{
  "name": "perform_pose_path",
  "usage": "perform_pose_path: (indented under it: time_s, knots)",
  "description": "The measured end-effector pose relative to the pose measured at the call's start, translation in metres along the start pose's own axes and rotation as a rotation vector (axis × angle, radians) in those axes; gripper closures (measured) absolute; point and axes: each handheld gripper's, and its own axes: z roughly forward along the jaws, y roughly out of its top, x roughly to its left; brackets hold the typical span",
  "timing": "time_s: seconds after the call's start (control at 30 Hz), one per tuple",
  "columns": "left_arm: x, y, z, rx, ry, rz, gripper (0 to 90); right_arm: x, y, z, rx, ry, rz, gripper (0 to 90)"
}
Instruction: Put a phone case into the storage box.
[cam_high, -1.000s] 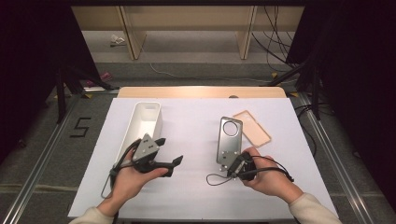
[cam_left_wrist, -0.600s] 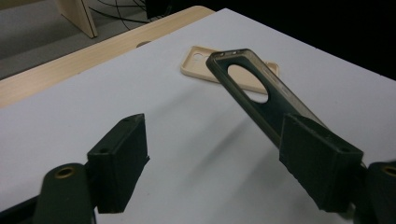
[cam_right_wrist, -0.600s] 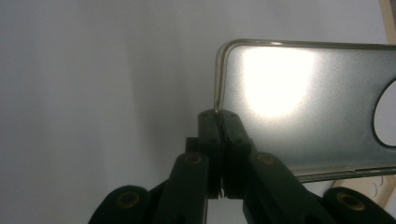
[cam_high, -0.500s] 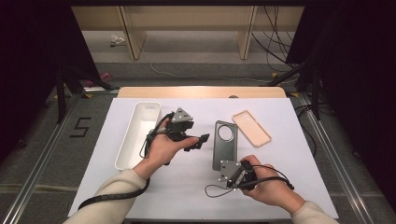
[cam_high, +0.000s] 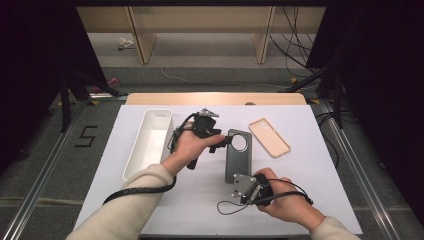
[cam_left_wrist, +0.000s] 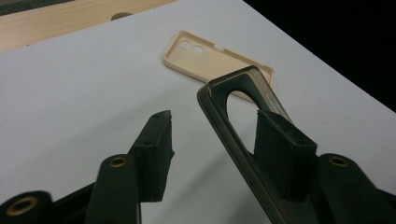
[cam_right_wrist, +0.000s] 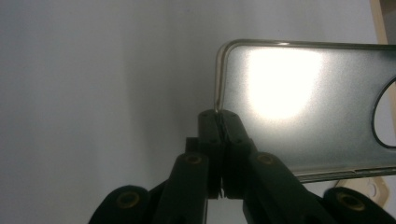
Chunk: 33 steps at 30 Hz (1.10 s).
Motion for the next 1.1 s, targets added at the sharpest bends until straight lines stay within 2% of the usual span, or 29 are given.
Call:
perform_pose_path:
  time_s: [0.03, 0.17, 0.23, 0.5, 0.53, 0.57, 0.7, 0.83, 0.93, 1.1]
  knots:
    - [0.0, 0.0, 0.0, 0.0, 0.0, 0.0, 48.1, 0.001, 0.001, 0.0, 0.0, 0.003, 0.003, 89.2]
    - [0.002, 0.004, 0.003, 0.031, -0.017, -0.048, 53.4, 0.001, 0.002, -0.001, -0.006, -0.007, -0.007, 89.2]
    - [0.002, 0.005, 0.004, 0.028, -0.022, -0.058, 57.4, 0.002, 0.003, -0.002, -0.004, -0.008, 0.005, 89.2]
    - [0.001, 0.006, 0.002, 0.006, -0.043, -0.096, 71.6, 0.003, 0.003, 0.001, 0.004, -0.009, -0.008, 89.1]
    - [0.001, 0.006, 0.001, 0.003, -0.043, -0.098, 72.3, 0.003, 0.003, 0.003, 0.007, -0.004, -0.007, 89.2]
    - [0.0, 0.006, 0.0, 0.005, -0.045, -0.093, 72.9, 0.003, 0.002, 0.004, 0.012, -0.005, -0.026, 89.2]
    - [-0.005, 0.007, -0.006, -0.014, -0.056, -0.086, 75.9, 0.005, 0.004, 0.01, 0.028, 0.008, -0.028, 89.2]
    - [-0.011, 0.007, -0.013, -0.041, -0.065, -0.081, 78.6, 0.005, 0.003, 0.014, 0.031, 0.004, -0.034, 89.0]
    - [-0.014, 0.008, -0.017, -0.069, -0.085, -0.088, 82.0, 0.005, 0.002, 0.016, 0.038, -0.018, -0.046, 88.8]
    - [-0.022, 0.01, -0.023, -0.094, -0.085, -0.038, 82.9, 0.005, 0.0, 0.018, 0.03, -0.034, -0.023, 87.5]
